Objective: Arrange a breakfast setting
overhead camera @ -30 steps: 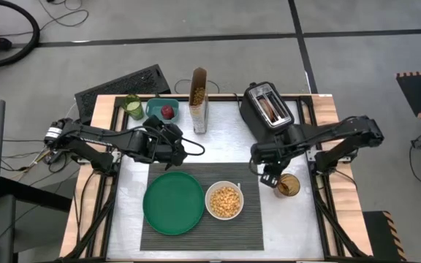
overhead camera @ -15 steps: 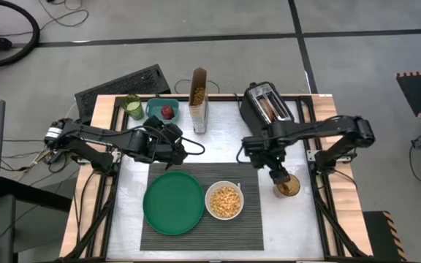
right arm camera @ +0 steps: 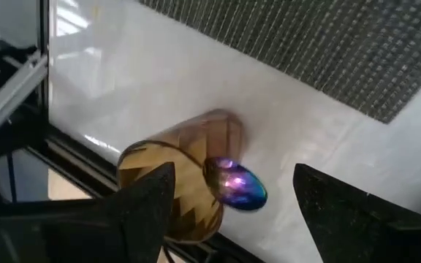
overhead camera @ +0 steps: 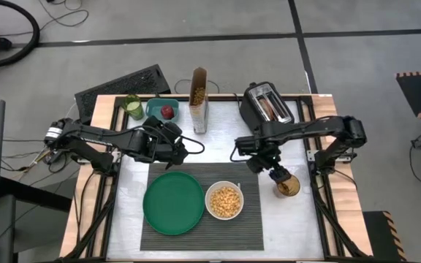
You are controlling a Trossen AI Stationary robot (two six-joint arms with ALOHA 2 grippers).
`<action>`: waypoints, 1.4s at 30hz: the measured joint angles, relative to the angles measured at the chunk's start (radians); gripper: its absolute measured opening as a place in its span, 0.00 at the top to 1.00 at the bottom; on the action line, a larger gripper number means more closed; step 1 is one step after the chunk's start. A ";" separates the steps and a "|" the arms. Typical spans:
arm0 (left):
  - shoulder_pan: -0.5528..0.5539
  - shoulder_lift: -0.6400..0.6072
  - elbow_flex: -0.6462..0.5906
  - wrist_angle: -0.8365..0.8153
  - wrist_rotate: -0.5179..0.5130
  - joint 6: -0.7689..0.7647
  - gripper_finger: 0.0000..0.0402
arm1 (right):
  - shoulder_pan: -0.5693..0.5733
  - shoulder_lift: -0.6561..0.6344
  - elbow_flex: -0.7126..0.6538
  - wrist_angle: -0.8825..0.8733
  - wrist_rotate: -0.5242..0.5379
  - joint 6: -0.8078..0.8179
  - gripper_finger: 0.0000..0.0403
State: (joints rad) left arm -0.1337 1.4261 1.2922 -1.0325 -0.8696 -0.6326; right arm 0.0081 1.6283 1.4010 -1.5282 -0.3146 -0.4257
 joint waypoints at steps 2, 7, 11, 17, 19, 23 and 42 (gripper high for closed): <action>0.000 0.000 0.000 0.000 0.000 -0.011 0.30 | 0.002 0.014 -0.001 -0.009 0.003 -0.030 0.25; 0.000 0.000 0.000 0.000 -0.001 -0.031 0.30 | 0.003 0.028 0.000 -0.032 0.003 -0.057 0.25; 0.000 0.000 0.000 -0.001 -0.008 -0.031 0.30 | 0.010 0.032 0.000 -0.033 0.001 -0.077 0.25; 0.000 0.000 0.000 -0.001 -0.016 -0.028 0.30 | 0.026 0.031 0.000 -0.043 0.000 -0.098 0.32; 0.000 0.000 0.000 -0.001 -0.023 -0.027 0.30 | 0.031 0.031 0.000 -0.042 -0.001 -0.100 0.34; 0.000 0.000 0.000 -0.001 -0.029 -0.027 0.30 | 0.031 0.031 0.000 -0.042 -0.001 -0.092 0.38; 0.000 0.000 0.000 -0.001 -0.035 -0.010 0.30 | 0.031 0.031 0.000 -0.042 0.000 -0.056 0.72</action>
State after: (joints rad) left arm -0.1337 1.4261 1.2922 -1.0336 -0.9047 -0.6430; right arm 0.0391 1.6592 1.4008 -1.5707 -0.3146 -0.4816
